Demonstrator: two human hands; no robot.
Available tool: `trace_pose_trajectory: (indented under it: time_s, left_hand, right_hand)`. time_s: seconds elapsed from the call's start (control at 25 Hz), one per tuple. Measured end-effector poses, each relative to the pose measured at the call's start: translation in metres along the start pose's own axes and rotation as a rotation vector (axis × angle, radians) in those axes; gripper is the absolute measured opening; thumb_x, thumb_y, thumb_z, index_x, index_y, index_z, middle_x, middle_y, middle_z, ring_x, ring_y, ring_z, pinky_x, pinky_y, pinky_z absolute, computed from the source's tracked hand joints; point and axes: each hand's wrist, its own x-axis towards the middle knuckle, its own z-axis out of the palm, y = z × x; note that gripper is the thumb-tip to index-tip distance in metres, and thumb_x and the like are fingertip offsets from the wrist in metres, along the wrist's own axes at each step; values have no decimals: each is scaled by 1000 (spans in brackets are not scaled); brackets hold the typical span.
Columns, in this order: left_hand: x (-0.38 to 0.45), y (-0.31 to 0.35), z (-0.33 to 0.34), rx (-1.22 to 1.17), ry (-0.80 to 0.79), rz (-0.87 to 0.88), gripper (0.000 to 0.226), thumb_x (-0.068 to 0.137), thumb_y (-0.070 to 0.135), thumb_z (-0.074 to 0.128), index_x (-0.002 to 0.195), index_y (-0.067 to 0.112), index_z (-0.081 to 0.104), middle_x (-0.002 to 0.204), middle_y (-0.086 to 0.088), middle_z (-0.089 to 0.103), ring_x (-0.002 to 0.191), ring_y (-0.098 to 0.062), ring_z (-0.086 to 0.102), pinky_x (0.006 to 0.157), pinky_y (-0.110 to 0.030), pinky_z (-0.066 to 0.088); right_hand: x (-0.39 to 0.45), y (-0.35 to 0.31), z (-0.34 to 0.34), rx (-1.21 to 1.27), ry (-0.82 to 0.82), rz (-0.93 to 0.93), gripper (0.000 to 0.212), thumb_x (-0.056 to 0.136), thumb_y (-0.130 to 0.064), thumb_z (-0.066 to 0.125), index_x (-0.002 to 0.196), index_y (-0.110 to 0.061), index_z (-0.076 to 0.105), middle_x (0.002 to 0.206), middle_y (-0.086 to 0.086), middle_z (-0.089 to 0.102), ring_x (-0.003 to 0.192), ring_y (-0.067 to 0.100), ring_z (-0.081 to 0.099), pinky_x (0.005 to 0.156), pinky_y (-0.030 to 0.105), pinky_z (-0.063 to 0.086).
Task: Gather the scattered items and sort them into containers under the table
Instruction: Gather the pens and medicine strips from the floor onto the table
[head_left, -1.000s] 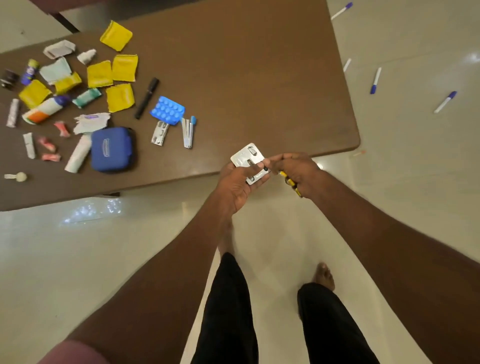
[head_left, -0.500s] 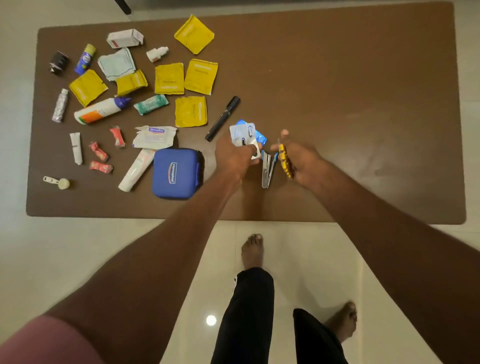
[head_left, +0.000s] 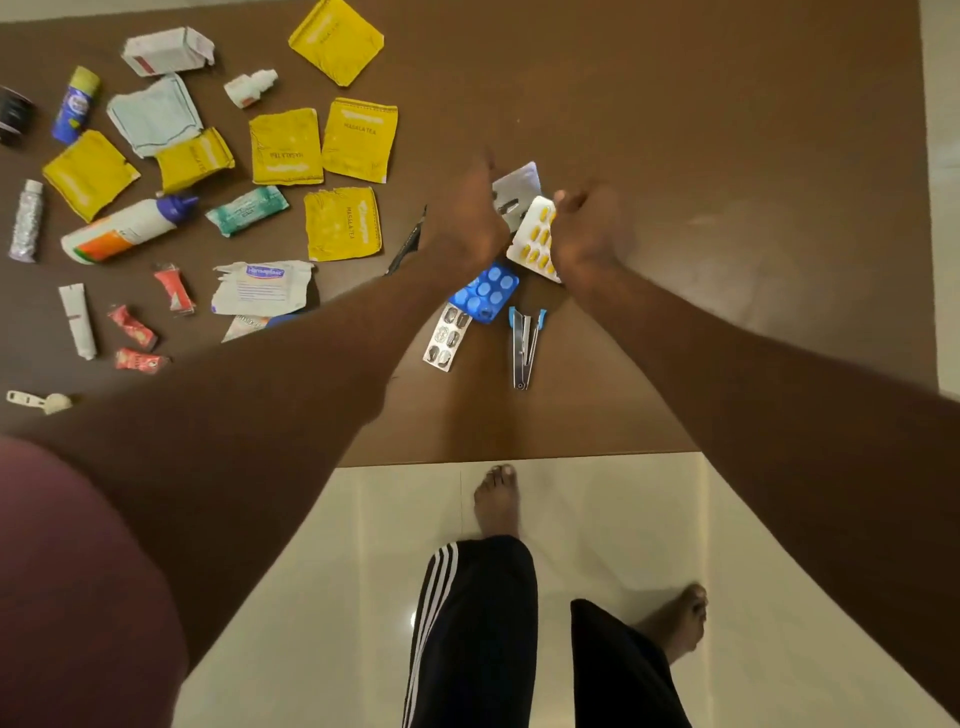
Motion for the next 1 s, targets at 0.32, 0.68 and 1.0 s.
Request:
trace_pose_trajectory:
  time_s: [0.32, 0.68, 1.0]
  left_hand:
    - [-35, 22, 0, 592, 153, 157, 58, 87, 22, 68, 140, 14, 46, 148, -12, 44, 132, -32, 45, 97, -40, 43]
    - [-151, 120, 59, 573, 201, 462, 53, 100, 37, 36, 147, 14, 44, 155, -11, 41, 144, -31, 38, 112, -45, 35]
    - [-288, 265, 183, 422, -66, 650, 39, 101, 32, 32, 119, 19, 64, 126, -3, 62, 128, -28, 51, 102, -47, 43]
  right_hand:
    - [-27, 19, -22, -250, 197, -183, 36, 101, -44, 50, 125, -19, 60, 132, 5, 57, 127, 29, 50, 98, 43, 40]
    - [-98, 120, -129, -312, 332, -397, 54, 87, -29, 48, 140, -18, 51, 144, 8, 52, 127, 27, 52, 96, 47, 41]
    - [-153, 327, -260, -183, 368, -73, 53, 90, -25, 51, 142, -22, 49, 143, 2, 49, 130, 23, 48, 102, 44, 38]
